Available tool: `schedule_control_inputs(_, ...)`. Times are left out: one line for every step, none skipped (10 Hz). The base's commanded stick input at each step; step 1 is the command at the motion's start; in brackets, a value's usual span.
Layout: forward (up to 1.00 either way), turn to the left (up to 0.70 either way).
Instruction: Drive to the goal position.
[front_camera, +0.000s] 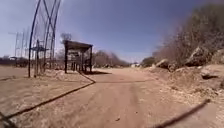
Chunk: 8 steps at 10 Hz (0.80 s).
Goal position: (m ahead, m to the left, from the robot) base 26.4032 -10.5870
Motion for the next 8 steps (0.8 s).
schedule_control_inputs(0.85,0.0)
schedule_control_inputs(0.85,0.0)
schedule_control_inputs(0.85,0.0)
schedule_control_inputs(0.85,0.0)
schedule_control_inputs(0.85,0.0)
schedule_control_inputs(0.85,0.0)
schedule_control_inputs(0.85,0.0)
schedule_control_inputs(0.85,0.0)
